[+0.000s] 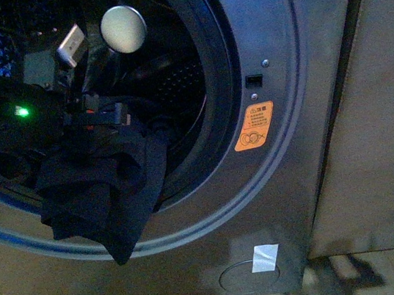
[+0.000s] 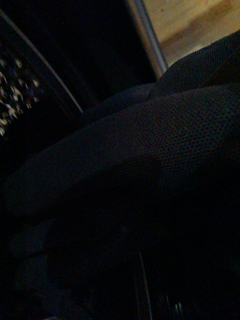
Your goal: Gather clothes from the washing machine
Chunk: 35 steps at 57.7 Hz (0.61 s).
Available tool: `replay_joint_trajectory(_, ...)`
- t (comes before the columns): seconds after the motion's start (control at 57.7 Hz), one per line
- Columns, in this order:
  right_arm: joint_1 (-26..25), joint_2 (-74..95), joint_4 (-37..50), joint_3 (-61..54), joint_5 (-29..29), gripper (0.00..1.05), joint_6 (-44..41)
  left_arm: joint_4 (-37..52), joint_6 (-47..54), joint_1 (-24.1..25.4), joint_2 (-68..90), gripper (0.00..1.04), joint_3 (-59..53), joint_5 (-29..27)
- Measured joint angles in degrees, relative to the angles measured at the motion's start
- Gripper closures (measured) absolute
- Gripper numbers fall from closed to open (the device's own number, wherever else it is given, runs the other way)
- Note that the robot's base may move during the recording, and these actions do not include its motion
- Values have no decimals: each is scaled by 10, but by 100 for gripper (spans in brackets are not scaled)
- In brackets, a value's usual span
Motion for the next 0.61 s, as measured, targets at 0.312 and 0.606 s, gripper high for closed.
replay_joint_trajectory(0.312, 0, 0, 0, 0, 0, 7, 0, 17, 19, 2, -194, 97, -124, 67)
replay_joint_trajectory(0.606, 0, 0, 0, 0, 0, 7, 0, -9, 24, -21, -353, 97, -111, 128)
